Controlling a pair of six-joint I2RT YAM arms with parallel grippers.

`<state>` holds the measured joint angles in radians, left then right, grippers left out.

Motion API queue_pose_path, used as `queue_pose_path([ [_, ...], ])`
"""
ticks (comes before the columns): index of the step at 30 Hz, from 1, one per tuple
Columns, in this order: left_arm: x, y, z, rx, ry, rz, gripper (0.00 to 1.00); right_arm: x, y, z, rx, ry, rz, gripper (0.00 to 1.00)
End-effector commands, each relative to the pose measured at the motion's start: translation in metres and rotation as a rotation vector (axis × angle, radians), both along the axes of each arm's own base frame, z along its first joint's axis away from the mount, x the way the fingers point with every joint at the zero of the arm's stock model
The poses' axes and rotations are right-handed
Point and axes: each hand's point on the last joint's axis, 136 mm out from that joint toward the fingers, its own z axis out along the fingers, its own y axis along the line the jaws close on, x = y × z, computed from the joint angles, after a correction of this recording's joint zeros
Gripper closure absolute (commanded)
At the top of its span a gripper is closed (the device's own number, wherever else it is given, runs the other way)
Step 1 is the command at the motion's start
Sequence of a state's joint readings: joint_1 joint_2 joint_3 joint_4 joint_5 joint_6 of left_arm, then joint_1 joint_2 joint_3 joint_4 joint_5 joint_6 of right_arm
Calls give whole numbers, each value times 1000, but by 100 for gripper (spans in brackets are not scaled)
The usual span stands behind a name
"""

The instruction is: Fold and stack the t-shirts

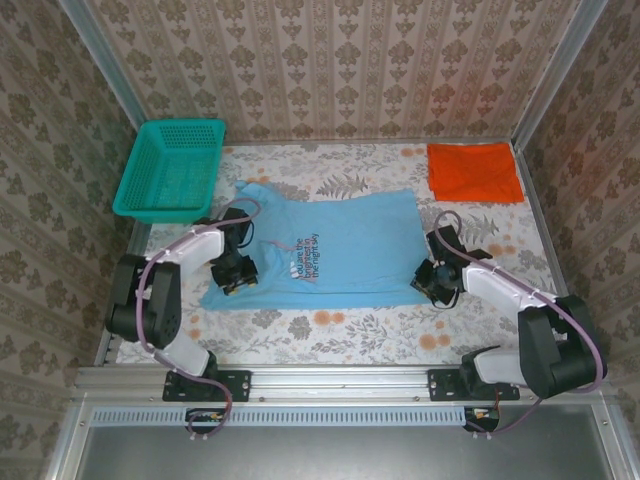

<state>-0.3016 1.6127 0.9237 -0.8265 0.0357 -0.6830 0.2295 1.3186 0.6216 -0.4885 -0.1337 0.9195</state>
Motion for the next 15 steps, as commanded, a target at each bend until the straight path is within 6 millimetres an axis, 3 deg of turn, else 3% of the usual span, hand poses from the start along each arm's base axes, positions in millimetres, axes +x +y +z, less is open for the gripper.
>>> queue_pose_path([
  [1, -13, 13, -19, 71, 57, -11, 63, -13, -10, -20, -28, 101, -136, 76],
  [6, -30, 22, -23, 114, 96, -11, 62, -44, -17, -32, -51, 239, -221, 76],
  [15, -60, 14, -20, 105, 127, -70, 62, -92, -29, -20, -40, 302, -401, 79],
])
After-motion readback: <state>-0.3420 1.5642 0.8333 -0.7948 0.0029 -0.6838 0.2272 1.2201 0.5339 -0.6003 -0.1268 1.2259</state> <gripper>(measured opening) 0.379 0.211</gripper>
